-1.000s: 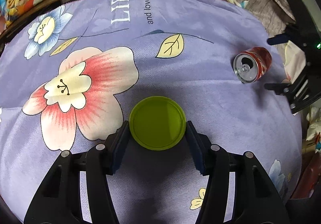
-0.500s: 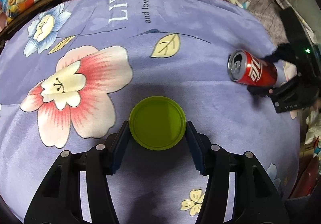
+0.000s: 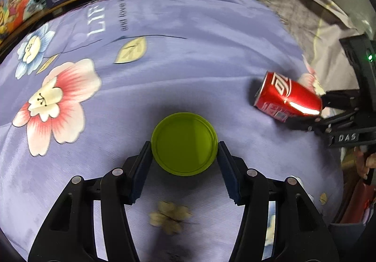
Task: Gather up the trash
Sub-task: 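Grasp the yellow-green lid with the left tool while the right tool grasps the red Coca-Cola can, then carry the yellow-green lid and red can over the teal bin with both tools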
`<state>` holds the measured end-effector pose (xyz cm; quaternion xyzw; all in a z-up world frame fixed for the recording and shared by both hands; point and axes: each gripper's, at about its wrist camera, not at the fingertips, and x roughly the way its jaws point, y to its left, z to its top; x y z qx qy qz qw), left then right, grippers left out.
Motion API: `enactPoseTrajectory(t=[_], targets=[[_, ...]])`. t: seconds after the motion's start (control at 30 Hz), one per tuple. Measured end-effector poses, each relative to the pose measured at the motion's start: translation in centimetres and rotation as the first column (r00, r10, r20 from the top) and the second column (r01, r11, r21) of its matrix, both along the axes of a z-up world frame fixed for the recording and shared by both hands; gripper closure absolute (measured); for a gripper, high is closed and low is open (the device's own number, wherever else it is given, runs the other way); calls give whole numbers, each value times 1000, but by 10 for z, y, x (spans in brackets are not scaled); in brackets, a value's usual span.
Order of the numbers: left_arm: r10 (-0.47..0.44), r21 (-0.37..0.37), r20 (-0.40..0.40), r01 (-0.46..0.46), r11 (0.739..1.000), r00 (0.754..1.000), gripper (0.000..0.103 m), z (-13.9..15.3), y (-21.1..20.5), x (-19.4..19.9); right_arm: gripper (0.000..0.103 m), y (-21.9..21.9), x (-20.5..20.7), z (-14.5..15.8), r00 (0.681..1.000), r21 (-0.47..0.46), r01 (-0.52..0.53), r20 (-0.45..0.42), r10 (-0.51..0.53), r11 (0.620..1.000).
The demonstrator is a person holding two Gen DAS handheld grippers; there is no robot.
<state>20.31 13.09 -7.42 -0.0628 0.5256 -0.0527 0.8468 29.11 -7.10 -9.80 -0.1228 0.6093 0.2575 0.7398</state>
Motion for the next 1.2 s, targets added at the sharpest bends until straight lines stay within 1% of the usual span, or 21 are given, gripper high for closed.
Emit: enactPoseTrajectory(t=[0.03, 0.13, 0.2, 0.27, 0.37, 0.5, 0.53, 0.67, 0.73, 0.8, 0.9, 0.97, 1.03, 1.13, 1.2], targets=[[-8, -4, 1, 8, 1000, 1000, 46, 1, -5, -4, 45, -4, -7, -2, 1000, 4, -9, -28, 10, 1000], [-29, -5, 0, 29, 1000, 1000, 46, 1, -20, -11, 45, -8, -27, -7, 996, 2, -39, -75, 39, 999], [-36, -6, -2, 36, 999, 999, 46, 0, -28, -17, 45, -5, -33, -9, 994, -12, -67, -90, 66, 998], [-34, -7, -3, 34, 999, 999, 46, 1, -33, -21, 42, 2, -35, -9, 993, -19, -90, -85, 88, 996], [-17, -5, -9, 16, 1000, 1000, 46, 1, -33, -27, 33, 16, -33, -10, 989, -36, -132, -76, 129, 991], [0, 13, -16, 0, 1000, 1000, 46, 3, -33, -33, 34, 29, -29, -17, 988, -43, -148, -57, 145, 988], [3, 17, -18, -3, 1000, 1000, 46, 4, -33, -34, 39, 30, -29, -19, 989, -39, -141, -43, 139, 989], [4, 28, -22, -3, 1000, 1000, 46, 6, -35, -37, 40, 25, -36, -13, 994, 4, -103, -26, 103, 995], [-2, 33, -18, 3, 999, 1000, 46, 9, -40, -37, 40, 11, -41, 1, 997, 55, -72, -10, 73, 996], [-12, 34, -13, 12, 999, 1000, 46, 12, -46, -38, 40, -4, -45, 9, 999, 112, -37, -14, 38, 993], [-41, 42, 0, 41, 998, 999, 46, 19, -61, -37, 40, -37, -52, 25, 1000, 168, 23, 2, -23, 986], [-71, 51, 11, 71, 996, 997, 46, 25, -75, -37, 40, -48, -54, 29, 998, 196, 65, -4, -65, 979], [-101, 58, 19, 100, 993, 995, 46, 30, -90, -36, 40, -72, -59, 34, 993, 218, 113, 1, -116, 969], [-148, 68, 29, 145, 987, 989, 46, 37, -116, -34, 40, -115, -66, 41, 980, 249, 193, 1, -200, 949], [-180, 73, 36, 177, 981, 983, 46, 42, -136, -33, 40, -137, -70, 43, 968, 255, 243, 5, -252, 936]])
